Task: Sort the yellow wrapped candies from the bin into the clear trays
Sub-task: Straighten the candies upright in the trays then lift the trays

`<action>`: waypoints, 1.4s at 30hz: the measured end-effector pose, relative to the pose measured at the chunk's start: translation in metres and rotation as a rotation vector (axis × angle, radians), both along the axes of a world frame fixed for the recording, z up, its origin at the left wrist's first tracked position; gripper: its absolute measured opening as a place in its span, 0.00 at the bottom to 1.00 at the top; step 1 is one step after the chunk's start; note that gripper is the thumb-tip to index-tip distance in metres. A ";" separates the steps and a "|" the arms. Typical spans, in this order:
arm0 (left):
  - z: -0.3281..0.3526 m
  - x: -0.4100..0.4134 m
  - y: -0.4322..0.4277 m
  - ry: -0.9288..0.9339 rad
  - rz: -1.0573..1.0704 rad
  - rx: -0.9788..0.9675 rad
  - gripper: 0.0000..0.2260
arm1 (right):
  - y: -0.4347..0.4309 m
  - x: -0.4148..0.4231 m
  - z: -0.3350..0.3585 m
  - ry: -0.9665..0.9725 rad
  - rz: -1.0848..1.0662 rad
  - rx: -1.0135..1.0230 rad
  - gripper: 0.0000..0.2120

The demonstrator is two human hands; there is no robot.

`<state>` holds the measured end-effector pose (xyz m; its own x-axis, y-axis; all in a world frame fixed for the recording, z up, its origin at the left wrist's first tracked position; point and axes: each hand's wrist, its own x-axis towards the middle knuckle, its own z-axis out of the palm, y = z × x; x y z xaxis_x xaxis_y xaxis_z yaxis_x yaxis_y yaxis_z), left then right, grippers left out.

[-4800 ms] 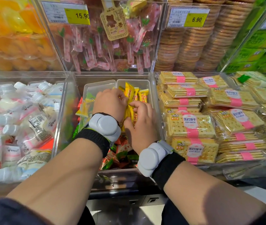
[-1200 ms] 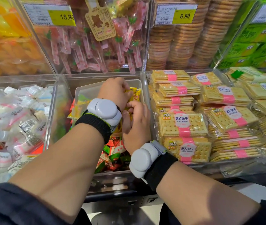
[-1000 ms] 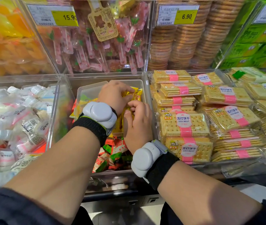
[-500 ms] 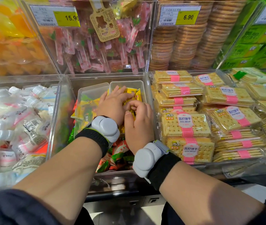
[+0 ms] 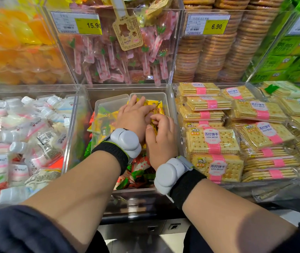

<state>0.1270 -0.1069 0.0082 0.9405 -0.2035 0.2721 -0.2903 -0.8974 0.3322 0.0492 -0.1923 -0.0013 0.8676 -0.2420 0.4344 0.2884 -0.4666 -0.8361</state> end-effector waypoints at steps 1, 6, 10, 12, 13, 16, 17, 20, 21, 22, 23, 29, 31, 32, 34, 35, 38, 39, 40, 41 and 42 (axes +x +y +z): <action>-0.001 -0.003 0.000 -0.016 0.009 -0.044 0.19 | 0.000 0.001 -0.001 0.002 -0.007 -0.005 0.08; 0.000 -0.027 0.006 -0.081 0.087 -0.235 0.21 | 0.001 0.002 -0.002 0.011 -0.003 -0.046 0.09; -0.002 -0.044 0.012 -0.089 0.108 -0.228 0.22 | 0.000 0.001 -0.002 0.019 -0.003 -0.088 0.10; -0.005 -0.051 0.017 -0.073 0.112 -0.211 0.22 | 0.000 0.001 -0.002 0.022 0.006 -0.098 0.11; -0.007 -0.054 0.020 -0.065 0.113 -0.201 0.22 | 0.000 0.001 -0.002 0.022 0.008 -0.106 0.11; -0.011 -0.064 0.032 -0.085 0.119 -0.173 0.22 | -0.001 0.001 -0.003 0.019 0.011 -0.128 0.11; -0.012 -0.067 0.037 -0.099 0.128 -0.176 0.22 | -0.001 0.001 -0.003 0.017 0.008 -0.138 0.10; -0.016 -0.077 0.054 -0.082 0.203 -0.220 0.19 | -0.001 0.002 -0.004 0.016 0.016 -0.155 0.10; -0.017 -0.080 0.060 -0.065 0.230 -0.235 0.19 | -0.001 0.002 -0.005 0.018 0.023 -0.159 0.10; -0.019 -0.084 0.065 -0.049 0.254 -0.250 0.18 | -0.001 0.002 -0.005 0.018 0.029 -0.167 0.10; -0.021 -0.087 0.068 -0.040 0.273 -0.266 0.18 | -0.002 0.003 -0.005 0.017 0.035 -0.178 0.10; -0.027 -0.100 0.077 -0.059 0.287 -0.252 0.16 | -0.001 0.002 -0.006 0.020 0.051 -0.268 0.09; -0.026 -0.100 0.078 -0.062 0.295 -0.282 0.14 | -0.002 0.001 -0.006 0.028 0.080 -0.307 0.10; -0.026 -0.101 0.079 -0.065 0.297 -0.294 0.13 | -0.001 0.000 -0.006 0.031 0.095 -0.342 0.11; -0.027 -0.102 0.079 -0.069 0.287 -0.274 0.14 | 0.000 0.000 -0.007 0.030 0.111 -0.437 0.13; -0.028 -0.102 0.079 -0.063 0.282 -0.250 0.14 | 0.000 0.000 -0.009 0.028 0.111 -0.497 0.13; -0.031 -0.102 0.080 -0.031 0.288 -0.191 0.13 | 0.002 0.001 -0.013 0.024 0.103 -0.640 0.10; -0.031 -0.101 0.080 -0.029 0.291 -0.176 0.12 | 0.001 0.001 -0.014 0.022 0.107 -0.656 0.09; -0.031 -0.102 0.080 -0.026 0.288 -0.160 0.10 | 0.001 0.001 -0.015 0.017 0.115 -0.667 0.09; -0.031 -0.102 0.079 -0.013 0.275 -0.140 0.08 | 0.001 0.001 -0.016 0.010 0.123 -0.677 0.09; -0.032 -0.102 0.078 0.018 0.261 -0.116 0.09 | 0.001 0.001 -0.017 -0.001 0.129 -0.689 0.09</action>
<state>0.0249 -0.0285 -0.0240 0.9619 0.0772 0.2623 -0.0480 -0.8967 0.4401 0.0504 -0.1915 -0.0180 0.8704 0.1936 0.4527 0.3778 -0.8521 -0.3621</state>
